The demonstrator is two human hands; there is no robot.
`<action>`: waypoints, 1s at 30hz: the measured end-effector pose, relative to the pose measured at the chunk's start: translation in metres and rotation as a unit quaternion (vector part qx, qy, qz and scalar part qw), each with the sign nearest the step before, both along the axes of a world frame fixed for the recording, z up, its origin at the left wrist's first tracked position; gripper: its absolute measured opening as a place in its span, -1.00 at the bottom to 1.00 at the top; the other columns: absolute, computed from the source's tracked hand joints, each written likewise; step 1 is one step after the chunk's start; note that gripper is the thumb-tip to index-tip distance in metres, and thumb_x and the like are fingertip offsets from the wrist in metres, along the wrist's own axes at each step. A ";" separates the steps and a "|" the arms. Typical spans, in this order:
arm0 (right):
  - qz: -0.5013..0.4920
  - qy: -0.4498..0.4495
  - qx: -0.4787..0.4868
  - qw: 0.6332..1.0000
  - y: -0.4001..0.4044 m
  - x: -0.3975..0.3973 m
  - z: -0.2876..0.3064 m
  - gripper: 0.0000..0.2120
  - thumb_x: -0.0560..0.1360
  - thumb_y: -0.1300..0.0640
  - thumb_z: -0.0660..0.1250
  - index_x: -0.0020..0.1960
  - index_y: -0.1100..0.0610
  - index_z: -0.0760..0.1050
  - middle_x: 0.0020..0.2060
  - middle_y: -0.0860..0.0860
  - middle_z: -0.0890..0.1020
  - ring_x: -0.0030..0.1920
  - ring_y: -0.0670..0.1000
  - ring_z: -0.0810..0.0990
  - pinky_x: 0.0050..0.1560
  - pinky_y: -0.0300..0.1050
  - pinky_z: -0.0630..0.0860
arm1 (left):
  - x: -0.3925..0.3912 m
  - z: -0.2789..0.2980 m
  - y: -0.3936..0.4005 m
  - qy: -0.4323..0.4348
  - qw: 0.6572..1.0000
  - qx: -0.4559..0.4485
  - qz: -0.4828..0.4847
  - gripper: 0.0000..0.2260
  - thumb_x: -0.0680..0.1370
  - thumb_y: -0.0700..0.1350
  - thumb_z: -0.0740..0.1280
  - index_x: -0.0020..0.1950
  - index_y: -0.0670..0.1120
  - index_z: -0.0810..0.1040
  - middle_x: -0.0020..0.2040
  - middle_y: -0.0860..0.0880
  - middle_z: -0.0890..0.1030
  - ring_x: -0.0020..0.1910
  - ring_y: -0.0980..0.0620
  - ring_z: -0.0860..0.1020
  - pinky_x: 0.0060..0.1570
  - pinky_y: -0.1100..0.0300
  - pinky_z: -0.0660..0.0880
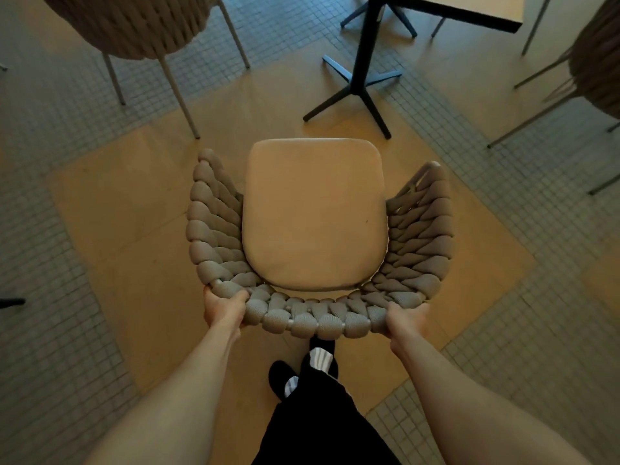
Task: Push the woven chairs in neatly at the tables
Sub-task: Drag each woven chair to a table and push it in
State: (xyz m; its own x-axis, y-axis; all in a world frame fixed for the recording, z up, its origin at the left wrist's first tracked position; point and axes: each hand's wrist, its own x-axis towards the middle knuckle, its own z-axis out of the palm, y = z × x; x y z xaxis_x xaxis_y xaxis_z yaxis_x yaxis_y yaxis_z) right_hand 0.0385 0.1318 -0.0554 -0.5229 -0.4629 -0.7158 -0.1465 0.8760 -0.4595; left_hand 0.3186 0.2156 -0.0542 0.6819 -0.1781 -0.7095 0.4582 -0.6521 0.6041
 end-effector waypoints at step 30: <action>-0.171 -0.198 0.015 0.965 0.007 0.047 0.008 -0.83 0.56 0.35 0.38 -0.04 0.18 0.41 -0.06 0.21 0.59 -0.08 0.21 0.64 -0.02 0.39 0.63 | 0.038 -0.002 -0.047 0.131 0.989 -0.048 -0.055 -0.40 0.54 -0.31 0.39 0.45 0.06 0.23 0.19 -0.12 0.49 -0.03 -0.12 0.57 -0.29 -0.23 0.61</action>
